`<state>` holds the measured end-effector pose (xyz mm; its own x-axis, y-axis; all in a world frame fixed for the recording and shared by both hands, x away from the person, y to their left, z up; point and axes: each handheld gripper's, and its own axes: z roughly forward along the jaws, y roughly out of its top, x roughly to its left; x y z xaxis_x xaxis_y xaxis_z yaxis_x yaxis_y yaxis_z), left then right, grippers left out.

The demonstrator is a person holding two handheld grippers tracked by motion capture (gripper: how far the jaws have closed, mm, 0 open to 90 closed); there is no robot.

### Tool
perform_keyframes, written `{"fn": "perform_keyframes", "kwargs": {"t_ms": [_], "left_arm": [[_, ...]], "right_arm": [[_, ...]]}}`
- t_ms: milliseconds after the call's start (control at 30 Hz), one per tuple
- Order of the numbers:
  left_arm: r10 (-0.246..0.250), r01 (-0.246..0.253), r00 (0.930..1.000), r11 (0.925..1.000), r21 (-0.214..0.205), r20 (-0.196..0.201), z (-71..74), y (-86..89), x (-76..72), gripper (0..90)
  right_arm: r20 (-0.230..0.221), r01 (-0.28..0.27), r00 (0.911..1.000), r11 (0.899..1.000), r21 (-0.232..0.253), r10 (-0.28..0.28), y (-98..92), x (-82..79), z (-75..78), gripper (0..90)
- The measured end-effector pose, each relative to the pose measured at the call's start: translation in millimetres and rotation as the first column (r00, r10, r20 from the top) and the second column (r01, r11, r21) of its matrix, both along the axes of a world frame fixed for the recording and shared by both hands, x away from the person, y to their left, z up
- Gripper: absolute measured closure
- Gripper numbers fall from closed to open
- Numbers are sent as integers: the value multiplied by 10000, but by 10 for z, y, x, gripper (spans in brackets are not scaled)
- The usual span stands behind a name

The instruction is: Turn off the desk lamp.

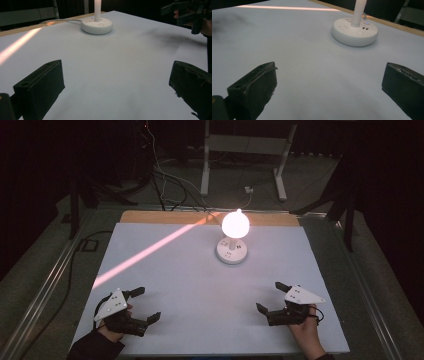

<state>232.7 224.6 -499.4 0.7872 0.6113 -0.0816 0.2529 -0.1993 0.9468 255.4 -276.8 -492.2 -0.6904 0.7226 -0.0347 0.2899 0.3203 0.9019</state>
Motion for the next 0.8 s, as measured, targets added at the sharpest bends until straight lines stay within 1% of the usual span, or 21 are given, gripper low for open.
{"fn": "perform_keyframes", "kwargs": {"t_ms": [67, 133, 200, 300, 433, 467, 567, 633, 733, 800], "left_arm": [[-20, 20, 10000, 10000, 1, -3, 1, -1, -1, 5], [-32, 32, 10000, 10000, 64, -14, -1, -5, -5, 5], [-43, 43, 10000, 10000, 11, -17, 2, -1, -4, 5], [-34, 34, 10000, 10000, 6, -27, 0, -1, -2, 5], [-53, 53, 10000, 10000, -15, -25, 1, -4, 0, 5], [-53, 53, 10000, 10000, -15, -25, 1, -4, 0, 5], [-69, 69, 10000, 10000, 27, 8, 1, -9, -4, 5], [-72, 72, 10000, 10000, 14, -20, 3, -7, -4, 5], [-87, 87, 10000, 10000, 47, 1, 4, -8, -7, 5], [-70, 70, 10000, 10000, 16, -8, 4, -5, -7, 5]], "right_arm": [[115, 93, 9999, 9999, -128, -91, -2, -1, 1, 0], [79, 164, 9998, 9998, -99, -163, -12, 0, -5, 0], [65, 257, 9996, 9997, -17, -257, -26, 7, -10, 0], [107, 454, 9989, 9989, -108, -452, -40, 21, -22, 0], [395, 557, 9977, 9978, -372, -542, -41, 44, -22, 0], [384, 603, 9975, 9974, -404, -588, -42, 49, -27, 0], [486, 695, 9965, 9970, -330, -678, -43, 54, -47, 0], [450, 714, 9965, 9968, -349, -698, -37, 57, -53, 0], [280, 770, 9967, 9966, -292, -762, -38, 65, -44, 0], [49, 773, 9970, 9968, -210, -772, -40, 73, -20, 0]]}}
